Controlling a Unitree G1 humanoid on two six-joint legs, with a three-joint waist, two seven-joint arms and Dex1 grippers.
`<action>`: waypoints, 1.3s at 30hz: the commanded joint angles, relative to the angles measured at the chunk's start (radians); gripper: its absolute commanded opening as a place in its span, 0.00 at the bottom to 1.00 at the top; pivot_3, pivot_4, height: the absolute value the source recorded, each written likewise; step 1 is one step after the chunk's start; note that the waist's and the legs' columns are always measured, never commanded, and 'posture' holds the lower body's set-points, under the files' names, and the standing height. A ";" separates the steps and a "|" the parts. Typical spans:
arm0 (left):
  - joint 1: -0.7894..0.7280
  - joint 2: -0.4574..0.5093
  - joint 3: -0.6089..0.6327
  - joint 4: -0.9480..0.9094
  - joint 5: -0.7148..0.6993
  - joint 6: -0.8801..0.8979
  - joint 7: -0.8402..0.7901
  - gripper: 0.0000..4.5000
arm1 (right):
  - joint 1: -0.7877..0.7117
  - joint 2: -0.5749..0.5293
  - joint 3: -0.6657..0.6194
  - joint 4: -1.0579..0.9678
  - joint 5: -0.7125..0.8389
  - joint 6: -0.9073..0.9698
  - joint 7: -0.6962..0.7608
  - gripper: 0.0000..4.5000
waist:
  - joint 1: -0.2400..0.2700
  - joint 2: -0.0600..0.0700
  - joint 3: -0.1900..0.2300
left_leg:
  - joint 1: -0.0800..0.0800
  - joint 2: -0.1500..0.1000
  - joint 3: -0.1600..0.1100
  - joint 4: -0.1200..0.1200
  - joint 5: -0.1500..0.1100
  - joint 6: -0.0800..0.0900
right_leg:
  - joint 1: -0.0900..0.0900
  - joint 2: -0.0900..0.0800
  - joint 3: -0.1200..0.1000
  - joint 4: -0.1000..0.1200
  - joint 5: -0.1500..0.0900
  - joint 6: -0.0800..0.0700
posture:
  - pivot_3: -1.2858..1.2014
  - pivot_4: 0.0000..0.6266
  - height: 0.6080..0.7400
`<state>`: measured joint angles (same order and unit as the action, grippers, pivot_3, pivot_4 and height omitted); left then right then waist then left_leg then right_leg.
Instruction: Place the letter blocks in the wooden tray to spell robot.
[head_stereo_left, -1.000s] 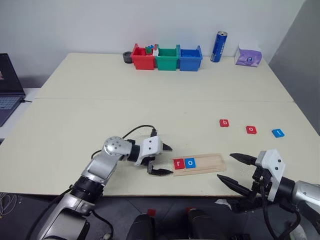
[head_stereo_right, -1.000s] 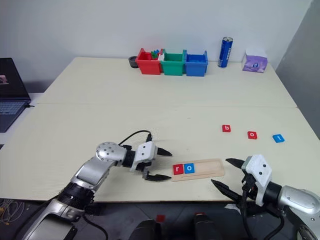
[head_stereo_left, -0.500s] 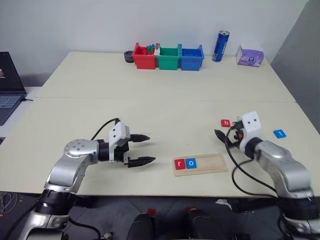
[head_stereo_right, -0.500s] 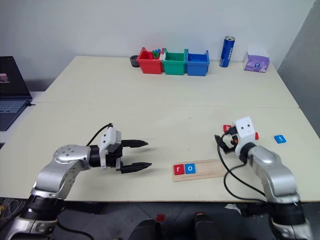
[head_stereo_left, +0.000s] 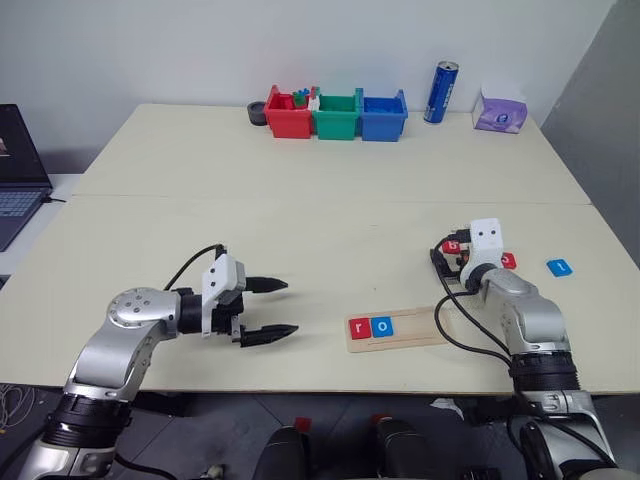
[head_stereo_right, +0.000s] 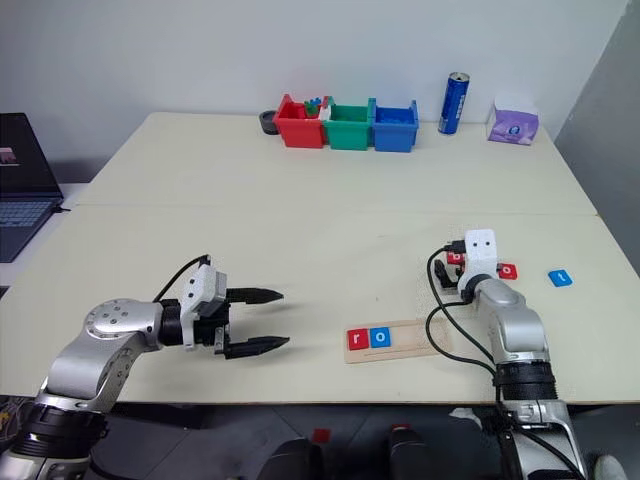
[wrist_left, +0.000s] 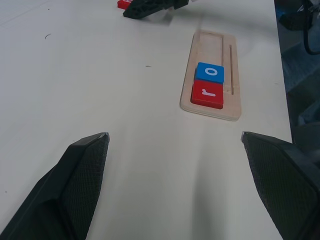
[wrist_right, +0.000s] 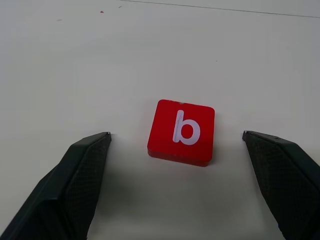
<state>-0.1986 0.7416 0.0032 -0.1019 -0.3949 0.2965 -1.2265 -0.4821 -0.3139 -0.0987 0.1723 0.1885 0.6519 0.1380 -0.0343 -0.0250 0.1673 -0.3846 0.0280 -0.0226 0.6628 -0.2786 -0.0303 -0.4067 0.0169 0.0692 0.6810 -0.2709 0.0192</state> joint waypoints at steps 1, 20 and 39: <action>0.008 0.012 -0.003 -0.043 0.003 -0.015 0.004 1.00 | -0.010 0.009 -0.023 0.027 -0.006 0.018 -0.020 0.87 | 0.000 0.000 0.000 | 0.000 0.000 0.000 0.000 0.000 0.000 | 0.000 0.000 0.000 0.000 0.000 0.000 | 0.52 0.24 1.00; -0.003 0.017 -0.067 -0.059 0.014 -0.068 -0.074 1.00 | 0.539 0.040 -0.072 -0.847 -0.006 0.290 -0.090 0.32 | 0.003 0.002 0.000 | -0.008 0.001 -0.004 -0.001 0.000 0.000 | -0.005 -0.001 -0.001 0.000 -0.003 0.002 | 0.52 0.24 1.00; -0.055 -0.013 -0.147 0.006 0.049 -0.129 -0.104 1.00 | 0.715 0.159 -0.143 -0.982 -0.009 0.294 -0.117 0.84 | -0.001 0.002 0.000 | 0.000 0.001 -0.001 -0.001 0.000 0.000 | 0.000 0.000 0.001 -0.001 -0.004 0.005 | 0.52 0.24 1.00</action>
<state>-0.2564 0.7303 -0.1432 -0.0841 -0.3479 0.1878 -1.3236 0.2346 -0.1417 -0.2180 -0.7482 0.1658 0.9511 0.0041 -0.0348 -0.0231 0.1669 -0.3841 0.0289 -0.0241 0.6622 -0.2788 -0.0304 -0.4067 0.0168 0.0704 0.6804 -0.2751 0.0238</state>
